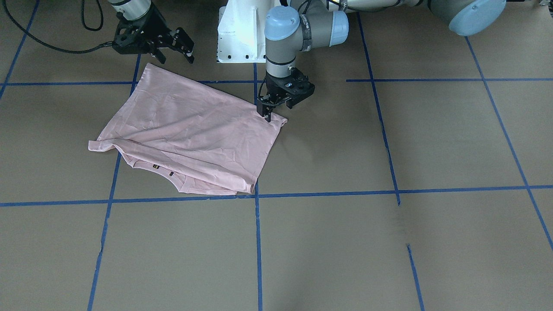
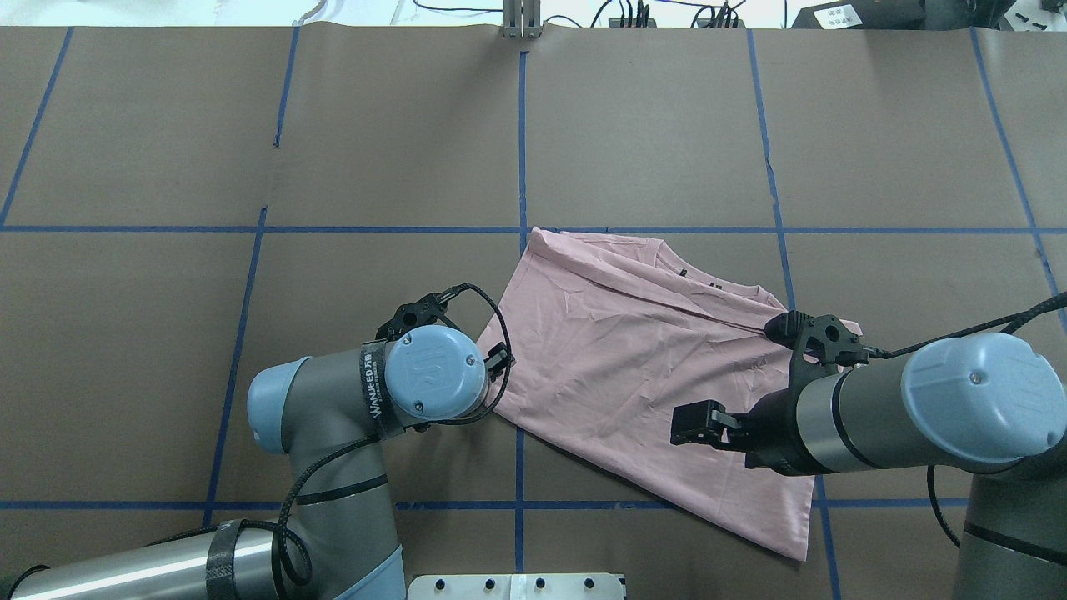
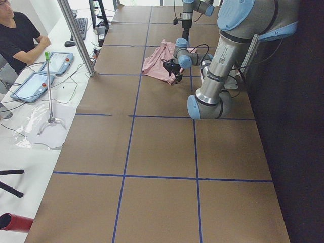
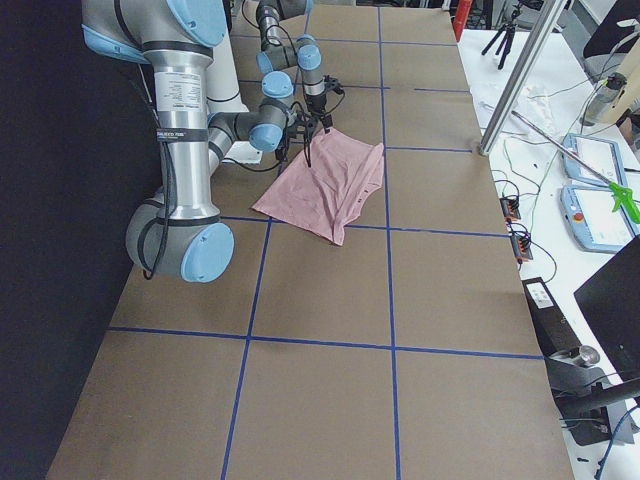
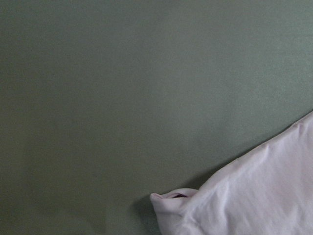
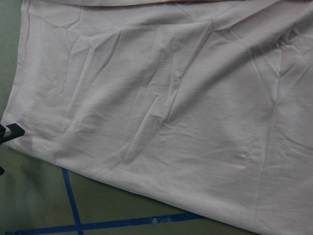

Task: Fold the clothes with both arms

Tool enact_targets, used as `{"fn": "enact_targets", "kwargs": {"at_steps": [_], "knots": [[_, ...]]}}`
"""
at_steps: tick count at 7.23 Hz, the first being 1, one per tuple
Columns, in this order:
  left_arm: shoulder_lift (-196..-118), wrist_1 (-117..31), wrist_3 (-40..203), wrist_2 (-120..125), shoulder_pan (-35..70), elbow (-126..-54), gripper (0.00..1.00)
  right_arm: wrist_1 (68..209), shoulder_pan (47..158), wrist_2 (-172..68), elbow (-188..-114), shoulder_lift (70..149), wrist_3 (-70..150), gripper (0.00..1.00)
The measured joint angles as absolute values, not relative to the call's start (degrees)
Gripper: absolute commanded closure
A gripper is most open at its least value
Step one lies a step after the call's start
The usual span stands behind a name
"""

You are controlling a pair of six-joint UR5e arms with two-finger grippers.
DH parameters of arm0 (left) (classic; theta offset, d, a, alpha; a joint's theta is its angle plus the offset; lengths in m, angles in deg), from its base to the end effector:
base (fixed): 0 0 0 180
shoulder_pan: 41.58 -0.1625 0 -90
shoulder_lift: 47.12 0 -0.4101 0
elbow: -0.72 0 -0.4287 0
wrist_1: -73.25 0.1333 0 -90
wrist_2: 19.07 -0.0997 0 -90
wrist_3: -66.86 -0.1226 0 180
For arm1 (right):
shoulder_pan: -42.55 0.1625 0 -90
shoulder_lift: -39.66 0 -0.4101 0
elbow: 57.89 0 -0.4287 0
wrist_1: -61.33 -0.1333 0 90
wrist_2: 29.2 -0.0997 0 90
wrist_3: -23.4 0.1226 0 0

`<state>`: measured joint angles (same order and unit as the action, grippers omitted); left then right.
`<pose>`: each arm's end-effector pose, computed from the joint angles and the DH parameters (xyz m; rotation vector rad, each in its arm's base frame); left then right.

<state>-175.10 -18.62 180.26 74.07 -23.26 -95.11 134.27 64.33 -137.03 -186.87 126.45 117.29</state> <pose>0.6427 -0.3462 0.2032 -0.0889 0.8099 -0.6666 -0.4212 -0.2714 0.2580 -0.1202 -1.0586 0.2441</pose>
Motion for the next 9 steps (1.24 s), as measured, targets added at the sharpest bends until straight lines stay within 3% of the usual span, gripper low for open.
{"fn": "enact_targets", "kwargs": {"at_steps": [1, 3, 4, 9], "knots": [[-175.2, -18.7, 180.4, 73.7, -23.3, -94.6, 0.22, 134.3, 64.5, -137.2, -187.0, 126.4, 117.3, 0.00], [-175.4, -18.7, 180.4, 73.3, -23.3, -94.2, 0.93, 134.3, 64.7, -137.4, -187.2, 126.5, 117.4, 0.00], [-175.6, -18.7, 180.5, 73.2, -23.3, -94.2, 1.00, 134.3, 64.8, -137.5, -187.2, 126.5, 117.4, 0.00], [-175.5, -18.6, 179.6, 73.1, -22.6, -95.3, 1.00, 134.3, 64.8, -137.0, -187.1, 126.5, 117.7, 0.00]]}}
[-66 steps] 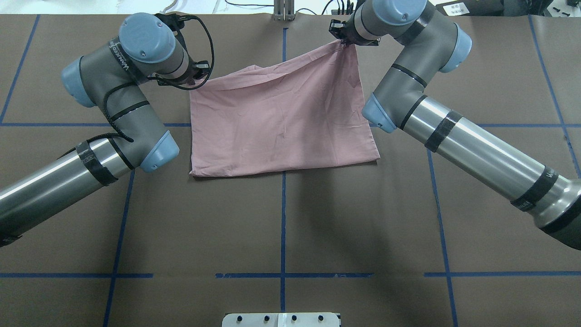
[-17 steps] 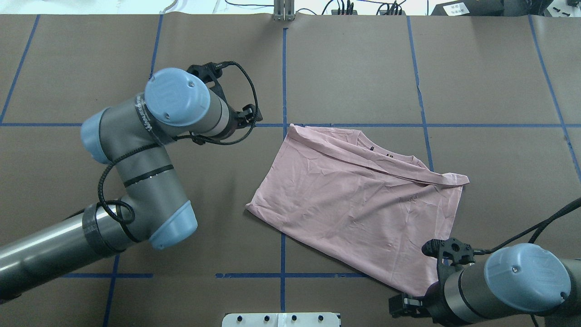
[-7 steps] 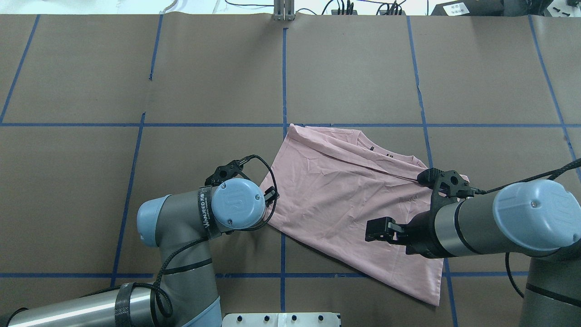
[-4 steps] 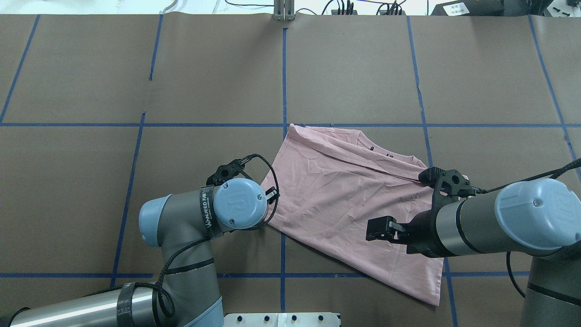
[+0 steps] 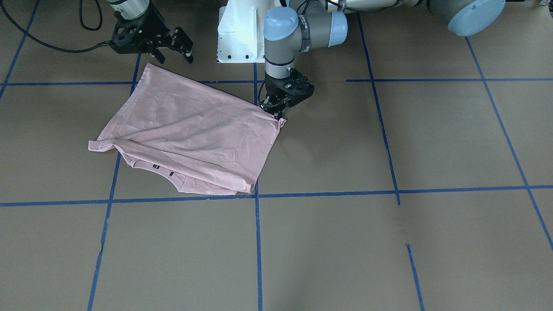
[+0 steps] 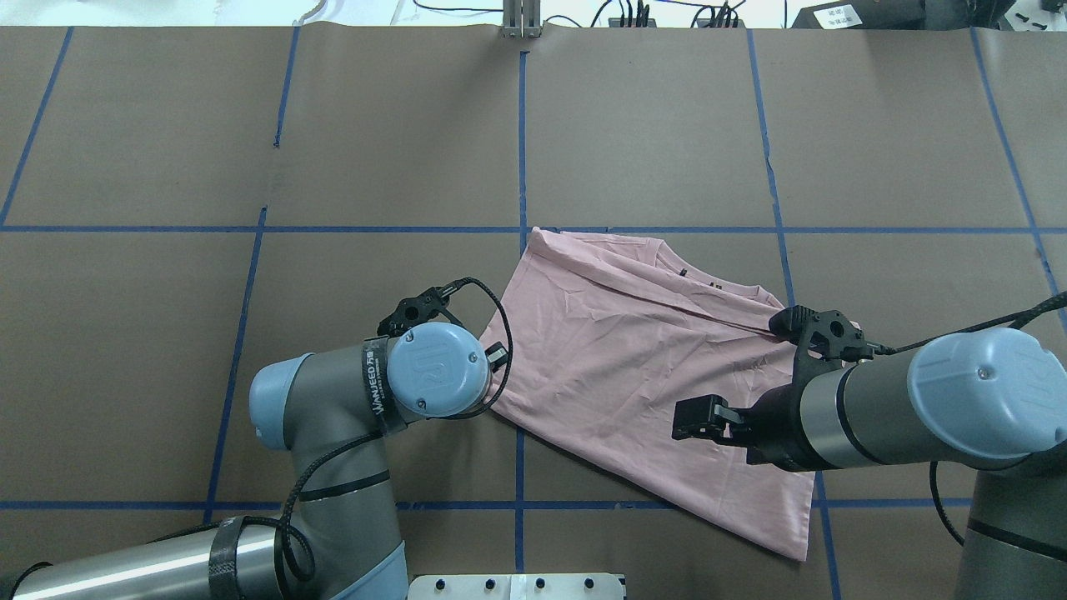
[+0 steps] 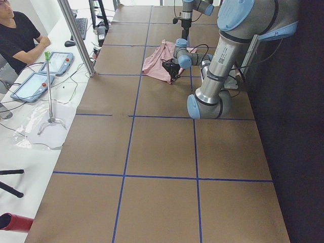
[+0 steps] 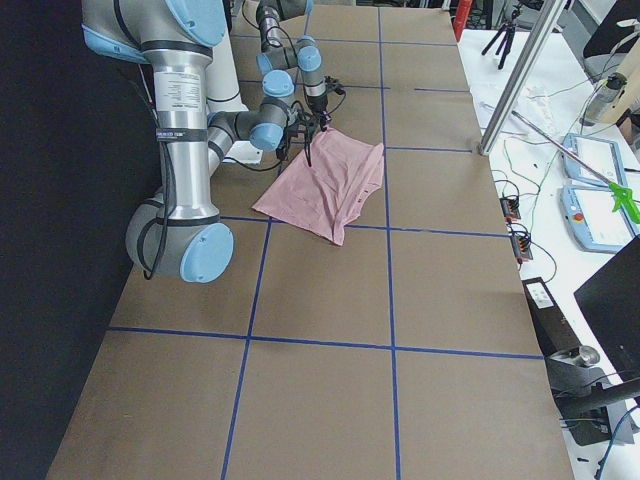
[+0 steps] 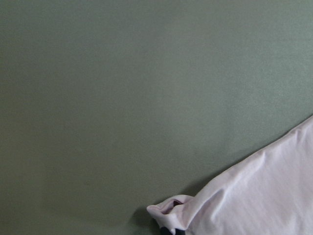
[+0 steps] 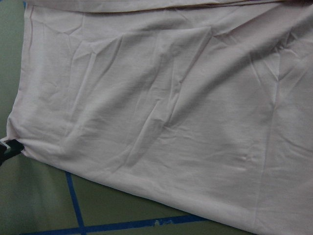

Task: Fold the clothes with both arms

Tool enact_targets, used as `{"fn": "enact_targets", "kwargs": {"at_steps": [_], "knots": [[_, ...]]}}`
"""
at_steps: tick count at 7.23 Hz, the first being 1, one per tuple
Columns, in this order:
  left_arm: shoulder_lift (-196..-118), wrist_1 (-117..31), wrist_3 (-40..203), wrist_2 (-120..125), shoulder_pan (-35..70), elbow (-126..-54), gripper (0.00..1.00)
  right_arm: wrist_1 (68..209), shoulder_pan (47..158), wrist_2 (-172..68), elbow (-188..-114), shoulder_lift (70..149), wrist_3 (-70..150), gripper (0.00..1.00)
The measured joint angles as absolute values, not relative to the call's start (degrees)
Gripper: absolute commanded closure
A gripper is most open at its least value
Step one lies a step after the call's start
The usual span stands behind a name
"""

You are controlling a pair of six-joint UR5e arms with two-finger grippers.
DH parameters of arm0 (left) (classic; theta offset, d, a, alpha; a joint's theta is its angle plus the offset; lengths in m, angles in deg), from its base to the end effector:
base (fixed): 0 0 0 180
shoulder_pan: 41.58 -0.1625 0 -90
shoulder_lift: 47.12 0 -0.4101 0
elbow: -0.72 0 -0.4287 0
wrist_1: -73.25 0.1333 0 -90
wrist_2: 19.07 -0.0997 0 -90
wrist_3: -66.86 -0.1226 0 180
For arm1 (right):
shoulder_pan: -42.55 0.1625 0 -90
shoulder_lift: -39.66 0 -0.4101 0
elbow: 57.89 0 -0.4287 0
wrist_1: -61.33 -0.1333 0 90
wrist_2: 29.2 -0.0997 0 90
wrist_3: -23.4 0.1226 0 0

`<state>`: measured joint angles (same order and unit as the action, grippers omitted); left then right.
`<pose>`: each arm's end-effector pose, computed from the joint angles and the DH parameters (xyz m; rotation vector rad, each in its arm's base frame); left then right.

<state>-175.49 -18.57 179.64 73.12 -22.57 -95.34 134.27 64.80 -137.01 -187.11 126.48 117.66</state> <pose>0.6371 -0.3555 0.1966 -0.0639 0.8220 -0.6732 -0.4177 -0.2744 0.2563 -0.1182 -1.0626 0.2567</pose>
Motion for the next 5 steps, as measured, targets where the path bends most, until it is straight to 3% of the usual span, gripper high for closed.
{"fn": "enact_targets", "kwargs": {"at_steps": [5], "knots": [[-175.5, -20.1, 171.9, 72.9, -12.5, -93.4, 1.00, 134.3, 65.5, -137.0, -187.2, 126.1, 117.7, 0.00]]}}
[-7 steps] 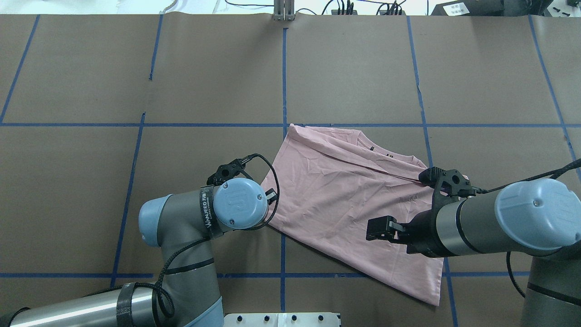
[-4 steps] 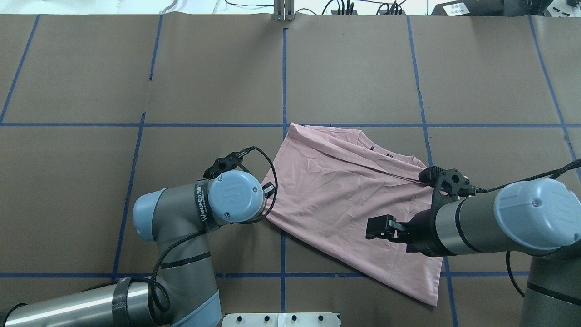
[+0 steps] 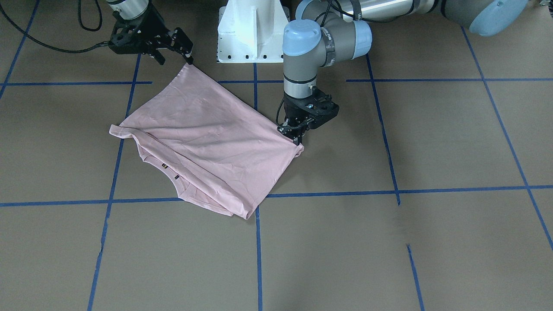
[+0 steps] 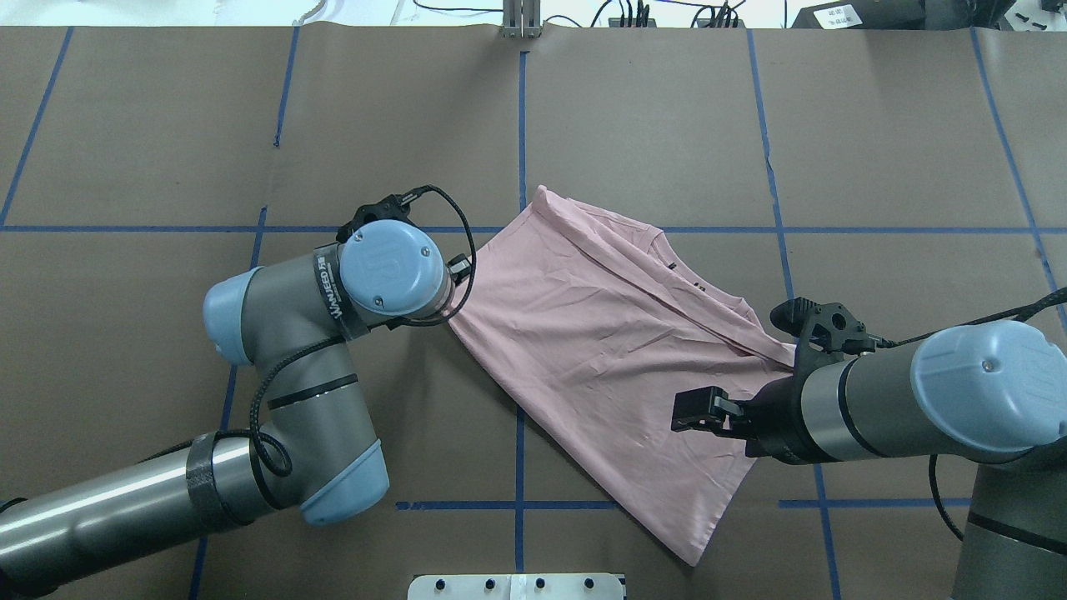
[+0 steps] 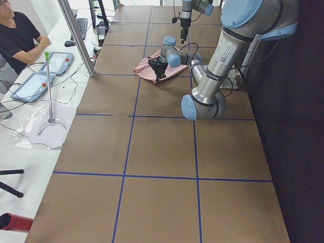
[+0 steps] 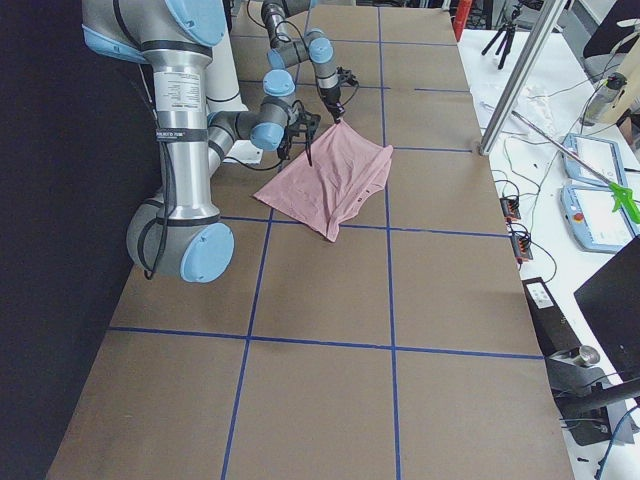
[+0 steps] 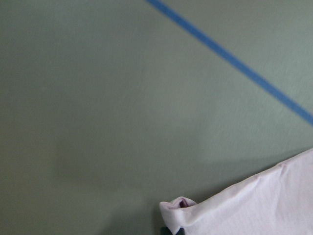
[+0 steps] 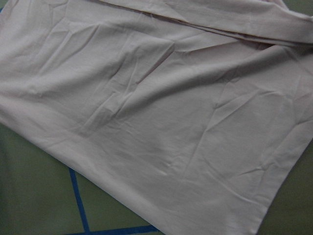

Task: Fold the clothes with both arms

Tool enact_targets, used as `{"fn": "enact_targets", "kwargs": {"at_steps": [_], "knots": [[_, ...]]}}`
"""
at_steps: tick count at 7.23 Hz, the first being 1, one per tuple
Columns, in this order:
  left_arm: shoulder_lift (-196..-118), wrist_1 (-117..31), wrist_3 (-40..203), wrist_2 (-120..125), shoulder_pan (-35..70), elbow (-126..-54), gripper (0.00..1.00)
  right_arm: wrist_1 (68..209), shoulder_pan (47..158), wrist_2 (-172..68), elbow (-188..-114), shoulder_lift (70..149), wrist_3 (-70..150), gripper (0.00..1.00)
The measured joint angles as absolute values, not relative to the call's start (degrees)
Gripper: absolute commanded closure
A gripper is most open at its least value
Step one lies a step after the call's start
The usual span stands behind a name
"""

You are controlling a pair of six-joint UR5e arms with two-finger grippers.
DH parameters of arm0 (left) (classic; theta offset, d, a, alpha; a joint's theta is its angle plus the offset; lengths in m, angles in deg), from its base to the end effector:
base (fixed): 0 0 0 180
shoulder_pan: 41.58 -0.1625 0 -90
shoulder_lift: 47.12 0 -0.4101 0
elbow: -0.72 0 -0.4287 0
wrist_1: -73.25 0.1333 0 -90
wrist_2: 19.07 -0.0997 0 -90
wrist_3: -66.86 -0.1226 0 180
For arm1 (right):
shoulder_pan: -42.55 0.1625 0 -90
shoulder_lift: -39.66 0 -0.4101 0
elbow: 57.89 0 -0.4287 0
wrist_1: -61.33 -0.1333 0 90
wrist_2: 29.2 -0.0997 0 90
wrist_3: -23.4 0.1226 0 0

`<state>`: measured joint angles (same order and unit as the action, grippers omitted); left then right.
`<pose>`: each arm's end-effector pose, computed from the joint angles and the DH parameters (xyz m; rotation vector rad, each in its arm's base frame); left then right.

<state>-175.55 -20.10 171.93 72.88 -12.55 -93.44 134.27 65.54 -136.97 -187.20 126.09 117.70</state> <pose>0.5738 -0.4661 0.2072 0.0670 0.8181 -0.7135 -0.4142 -0.2799 0.2523 -0.1093 -1.0716 0.2674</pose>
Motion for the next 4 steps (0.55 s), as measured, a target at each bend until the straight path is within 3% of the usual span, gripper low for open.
{"fn": "enact_targets", "kwargs": {"at_steps": [2, 4], "knots": [[-177.4, -29.3, 165.4, 72.8, -7.0, -84.6, 1.00, 134.2, 65.7, -136.8, -187.5, 126.0, 118.0, 0.00], [-184.0, -40.9, 158.7, 72.0, -2.3, -69.8, 1.00, 134.2, 66.2, -136.6, -187.6, 125.6, 118.5, 0.00]]}}
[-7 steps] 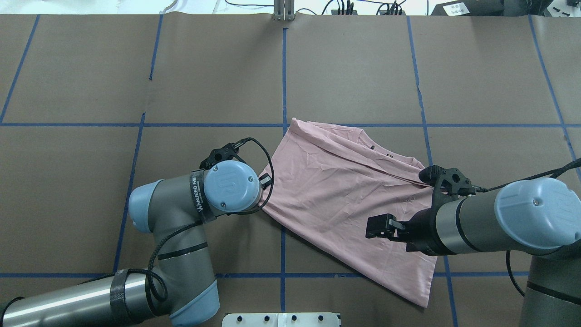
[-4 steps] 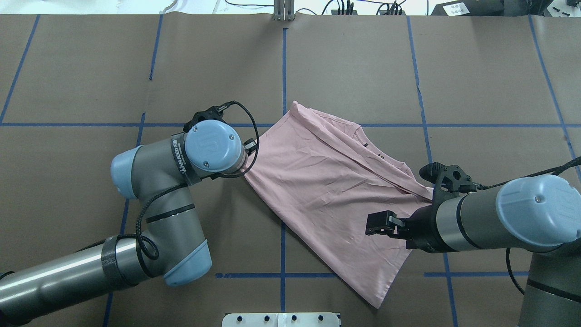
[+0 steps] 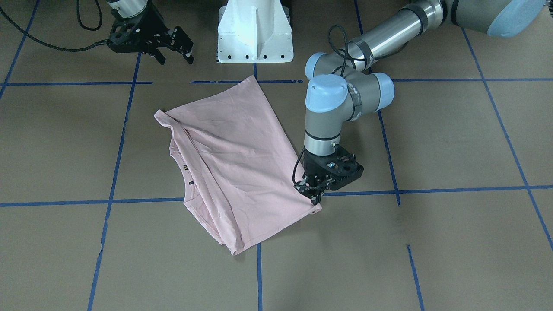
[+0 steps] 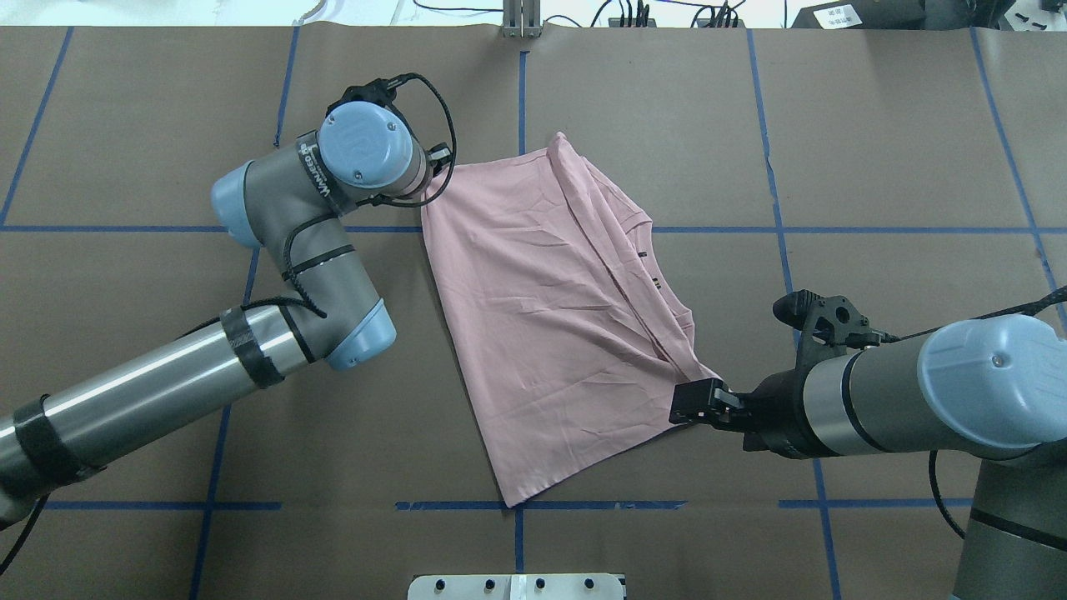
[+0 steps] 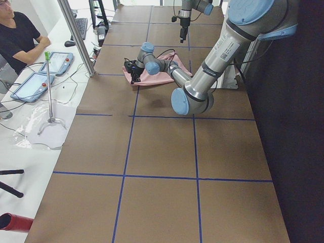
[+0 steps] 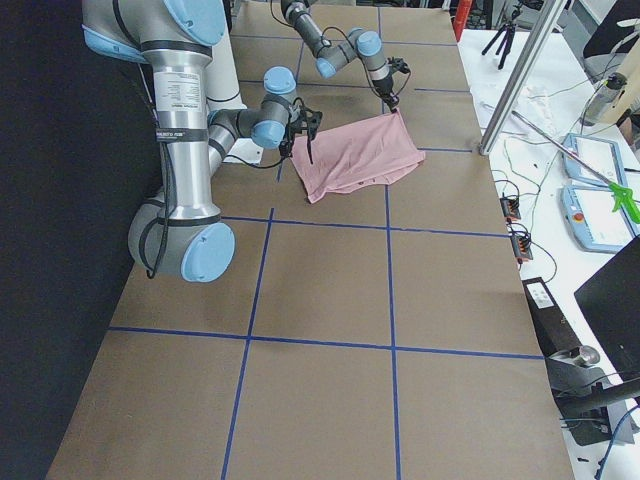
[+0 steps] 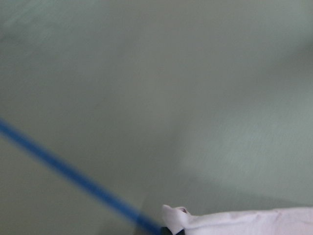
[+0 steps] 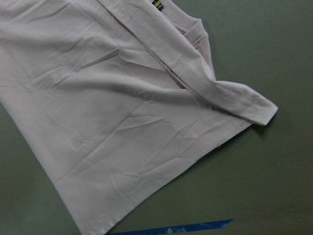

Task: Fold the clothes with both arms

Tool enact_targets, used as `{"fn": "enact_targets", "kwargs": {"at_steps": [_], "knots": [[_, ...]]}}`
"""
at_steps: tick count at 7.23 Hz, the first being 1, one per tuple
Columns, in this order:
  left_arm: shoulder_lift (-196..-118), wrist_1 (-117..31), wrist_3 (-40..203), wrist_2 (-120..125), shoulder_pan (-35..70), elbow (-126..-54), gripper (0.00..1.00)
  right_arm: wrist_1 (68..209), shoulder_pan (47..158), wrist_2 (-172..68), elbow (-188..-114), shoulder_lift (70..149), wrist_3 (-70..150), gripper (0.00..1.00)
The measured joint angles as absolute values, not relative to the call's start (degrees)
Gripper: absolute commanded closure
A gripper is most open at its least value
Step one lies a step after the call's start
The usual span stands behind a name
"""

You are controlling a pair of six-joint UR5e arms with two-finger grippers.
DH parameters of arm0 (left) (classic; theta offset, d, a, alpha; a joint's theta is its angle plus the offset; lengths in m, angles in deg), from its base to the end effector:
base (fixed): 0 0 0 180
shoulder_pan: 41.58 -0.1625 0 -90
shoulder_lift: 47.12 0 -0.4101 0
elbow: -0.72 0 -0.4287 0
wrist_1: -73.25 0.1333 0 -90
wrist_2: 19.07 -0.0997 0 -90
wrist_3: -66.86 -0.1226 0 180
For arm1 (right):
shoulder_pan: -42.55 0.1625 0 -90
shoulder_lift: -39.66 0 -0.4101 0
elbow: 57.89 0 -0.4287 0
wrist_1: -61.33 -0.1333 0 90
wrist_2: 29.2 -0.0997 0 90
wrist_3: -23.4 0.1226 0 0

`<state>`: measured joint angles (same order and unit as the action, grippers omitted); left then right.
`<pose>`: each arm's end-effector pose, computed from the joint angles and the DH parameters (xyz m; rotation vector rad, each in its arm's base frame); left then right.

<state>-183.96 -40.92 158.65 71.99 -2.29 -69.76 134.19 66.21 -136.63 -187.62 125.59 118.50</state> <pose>0.5656 -0.6321 0.2446 0.2780 0.8736 -0.6590 -0.4093 -0.2848 0.2445 -0.1014 -1.0886 0.2895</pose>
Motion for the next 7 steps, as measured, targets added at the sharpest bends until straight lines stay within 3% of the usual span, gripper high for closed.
{"fn": "enact_targets", "kwargs": {"at_steps": [3, 4, 5, 7], "knots": [[-190.9, -55.9, 149.3, 70.7, 1.3, -52.7, 1.00, 134.2, 66.5, -136.5, -187.7, 124.6, 118.6, 0.00], [-192.4, -57.7, 148.3, 70.2, 1.6, -50.1, 0.44, 134.2, 66.6, -136.5, -187.7, 124.4, 118.6, 0.00], [-193.1, -58.9, 148.0, 69.9, 1.6, -49.0, 0.00, 134.2, 66.6, -136.5, -187.7, 124.3, 118.6, 0.00], [-193.6, -59.8, 146.0, 69.7, 1.5, -48.5, 0.00, 134.2, 67.0, -136.5, -187.6, 124.3, 118.6, 0.00]]}}
